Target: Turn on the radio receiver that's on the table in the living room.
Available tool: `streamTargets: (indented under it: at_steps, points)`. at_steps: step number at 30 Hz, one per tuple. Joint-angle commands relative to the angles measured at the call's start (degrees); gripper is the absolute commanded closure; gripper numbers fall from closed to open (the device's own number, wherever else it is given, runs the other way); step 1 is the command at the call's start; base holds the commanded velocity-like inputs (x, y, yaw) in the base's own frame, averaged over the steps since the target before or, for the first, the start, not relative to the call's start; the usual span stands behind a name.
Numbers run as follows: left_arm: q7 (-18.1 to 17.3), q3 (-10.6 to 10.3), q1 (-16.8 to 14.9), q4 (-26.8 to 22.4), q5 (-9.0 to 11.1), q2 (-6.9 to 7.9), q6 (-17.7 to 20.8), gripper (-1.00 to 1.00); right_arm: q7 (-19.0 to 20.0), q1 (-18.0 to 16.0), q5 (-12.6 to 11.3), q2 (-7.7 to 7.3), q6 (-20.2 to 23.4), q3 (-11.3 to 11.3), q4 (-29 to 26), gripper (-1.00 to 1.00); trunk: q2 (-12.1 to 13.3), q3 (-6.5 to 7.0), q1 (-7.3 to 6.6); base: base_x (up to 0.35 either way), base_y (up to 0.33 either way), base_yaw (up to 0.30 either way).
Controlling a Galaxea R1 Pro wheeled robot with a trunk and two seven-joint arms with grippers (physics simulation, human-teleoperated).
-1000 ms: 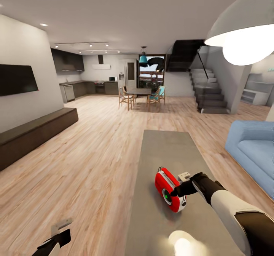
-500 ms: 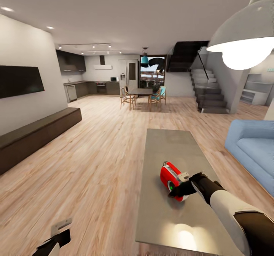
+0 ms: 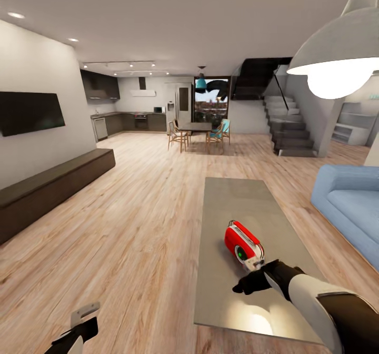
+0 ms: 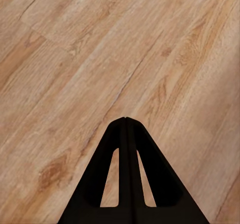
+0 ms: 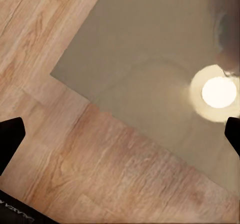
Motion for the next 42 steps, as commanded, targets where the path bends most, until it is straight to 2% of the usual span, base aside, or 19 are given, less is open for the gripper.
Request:
streamTargets:
  at_steps: [1,3,6,8,11,14,16,18,19,20,21,22,24,26,29,36,39,42]
  points:
    - [0.0,0.0,0.0,0.0,0.0,-0.01,0.0,1.0,-0.4,0.1,0.0,-0.01,-1.1,-0.1,0.7,-1.0,0.0,0.0,0.0,-0.004,0.003,0.0]
    - [0.0,0.0,0.0,0.0,0.0,-0.04,0.0,1.0,-2.8,1.4,-0.1,-0.05,-5.9,-0.1,2.2,-1.0,0.0,0.0,0.0,-0.002,0.002,0.0]
    - [0.0,0.0,0.0,0.1,0.0,-0.05,0.0,1.0,-6.0,3.4,-0.4,-0.07,-9.8,-0.1,2.8,-1.0,0.0,0.0,0.0,0.0,0.0,0.0]
    - [0.0,0.0,0.0,0.1,-0.1,-0.02,0.0,1.0,-8.4,5.7,-1.5,-0.09,-11.8,-0.2,3.0,-1.0,0.0,0.0,0.0,0.0,0.0,0.0]
    - [0.0,0.0,0.0,1.3,-0.2,0.02,-0.2,1.0,-11.4,10.7,-4.9,-0.33,-15.7,-0.2,3.1,-1.0,0.0,0.0,0.0,0.0,0.0,0.0]
    - [0.0,0.0,0.0,5.1,-1.2,0.09,-1.6,1.0,-14.4,16.0,-7.7,-1.11,-18.9,-0.2,3.2,-1.0,0.0,0.0,0.0,0.0,0.0,0.0]
    - [0.0,-0.1,0.0,9.0,-3.5,0.21,-3.7,1.0,-16.4,19.1,-8.4,-1.64,-19.7,-0.2,3.2,-1.0,0.0,0.0,0.0,0.0,0.0,0.0]
    - [0.1,-0.1,0.1,15.7,-8.8,0.61,-8.2,1.0,-18.8,22.8,-8.9,-2.02,-20.3,-0.2,3.2,-1.0,0.0,0.0,0.0,0.0,0.0,0.0]
    - [0.1,-0.1,0.1,17.4,-10.4,0.81,-9.5,1.0,-19.5,23.7,-9.0,-2.07,-20.4,-0.2,3.2,-1.0,0.0,0.0,0.0,0.0,0.0,0.0]
    - [0.1,-0.1,0.4,19.6,-13.5,1.21,-11.8,1.0,-20.9,25.3,-9.1,-2.14,-20.5,-0.2,3.2,-1.0,0.0,0.0,0.0,0.0,0.0,0.0]
    - [0.1,-0.1,0.8,20.4,-15.0,1.36,-12.7,1.0,-22.4,26.7,-9.1,-2.17,-20.6,-0.2,3.2,-1.0,0.0,0.0,0.0,0.0,0.0,0.0]
    - [0.2,-0.2,1.8,21.4,-17.5,1.6,-14.0,1.0,-23.3,27.4,-9.2,-2.18,-20.6,-0.2,3.2,-1.0,0.0,0.0,0.0,0.0,0.0,0.0]
    - [0.4,-0.2,3.8,22.3,-20.0,1.87,-15.4,1.0,-26.1,29.2,-9.2,-2.16,-20.7,-0.1,3.2,-1.0,0.0,0.0,0.0,0.0,0.0,0.0]
    - [0.5,-0.2,5.3,22.8,-21.3,2.08,-16.1,1.0,-29.1,30.7,-9.2,-2.09,-20.7,-0.1,3.2,-1.0,0.0,0.0,0.0,0.0,0.0,0.0]
    - [0.7,-0.2,6.8,23.1,-22.3,2.3,-16.4,1.0,-32.4,32.3,-9.2,-1.91,-20.7,-0.1,3.2,-1.0,0.0,0.0,0.0,0.0,0.0,0.0]
    - [0.5,-0.1,7.9,23.2,-22.6,1.79,-16.4,1.0,-34.0,33.5,-9.1,-1.54,-20.2,0.0,3.1,-1.0,0.0,0.0,0.0,0.0,0.0,0.0]
    - [0.4,-0.1,8.0,23.2,-22.5,0.68,-16.4,1.0,-33.9,33.6,-9.0,-1.47,-20.2,0.1,3.1,-1.0,0.0,0.0,0.0,0.0,0.0,0.0]
    - [0.3,-0.1,8.1,23.2,-22.5,-1.72,-16.4,1.0,-33.8,33.6,-9.0,-0.86,-20.3,0.0,3.1,-1.0,0.0,0.0,0.0,0.0,0.0,0.0]
